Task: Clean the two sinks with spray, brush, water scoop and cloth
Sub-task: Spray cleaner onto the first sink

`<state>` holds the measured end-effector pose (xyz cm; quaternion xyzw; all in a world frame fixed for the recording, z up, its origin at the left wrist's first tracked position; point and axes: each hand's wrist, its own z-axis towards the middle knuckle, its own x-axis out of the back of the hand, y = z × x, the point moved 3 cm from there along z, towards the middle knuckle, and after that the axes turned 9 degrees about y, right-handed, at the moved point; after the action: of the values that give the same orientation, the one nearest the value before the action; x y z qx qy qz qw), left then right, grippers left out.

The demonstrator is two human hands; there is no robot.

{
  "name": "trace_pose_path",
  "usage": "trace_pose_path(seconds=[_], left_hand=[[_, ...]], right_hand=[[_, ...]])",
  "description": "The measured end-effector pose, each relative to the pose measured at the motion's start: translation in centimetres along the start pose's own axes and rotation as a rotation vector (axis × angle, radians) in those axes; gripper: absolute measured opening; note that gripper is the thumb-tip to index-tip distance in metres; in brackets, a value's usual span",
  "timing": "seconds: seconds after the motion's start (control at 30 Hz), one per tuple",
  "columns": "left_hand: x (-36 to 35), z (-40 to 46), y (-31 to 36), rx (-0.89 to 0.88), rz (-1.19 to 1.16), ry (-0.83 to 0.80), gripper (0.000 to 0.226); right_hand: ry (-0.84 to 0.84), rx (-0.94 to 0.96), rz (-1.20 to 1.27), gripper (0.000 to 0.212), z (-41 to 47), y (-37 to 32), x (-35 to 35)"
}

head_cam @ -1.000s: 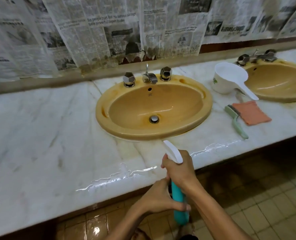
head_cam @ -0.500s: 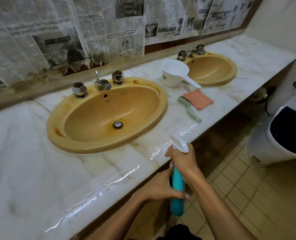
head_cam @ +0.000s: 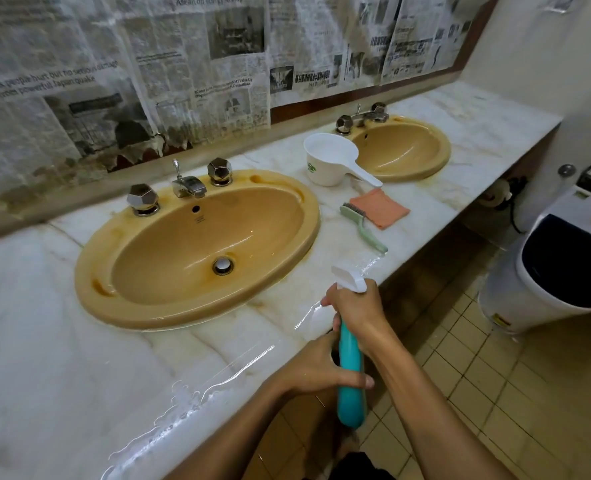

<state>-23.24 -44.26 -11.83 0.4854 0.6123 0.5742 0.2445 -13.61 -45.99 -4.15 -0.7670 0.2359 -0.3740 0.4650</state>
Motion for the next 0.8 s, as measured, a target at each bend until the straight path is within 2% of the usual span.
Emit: trace_pose_path(seconds=[0.27,0.5,0.8], left_hand=[[-0.6,2.9,0.6,0.056,0.002,0.078,0.065],[-1.0,7.5,3.6,0.069,-0.049,0.175,0.059],[0.1,15.1,6.6,0.130,-0.001,0.285,0.076]], right_hand=[[-0.042,-0.007,0.001,0.002,3.0,-1.1,1.0],[-0.122,0.092,-0.024,0.008,7.9,-3.5,3.3],[-0.236,0.155,-0.020,0.006,15.8,-6.8,4.7]])
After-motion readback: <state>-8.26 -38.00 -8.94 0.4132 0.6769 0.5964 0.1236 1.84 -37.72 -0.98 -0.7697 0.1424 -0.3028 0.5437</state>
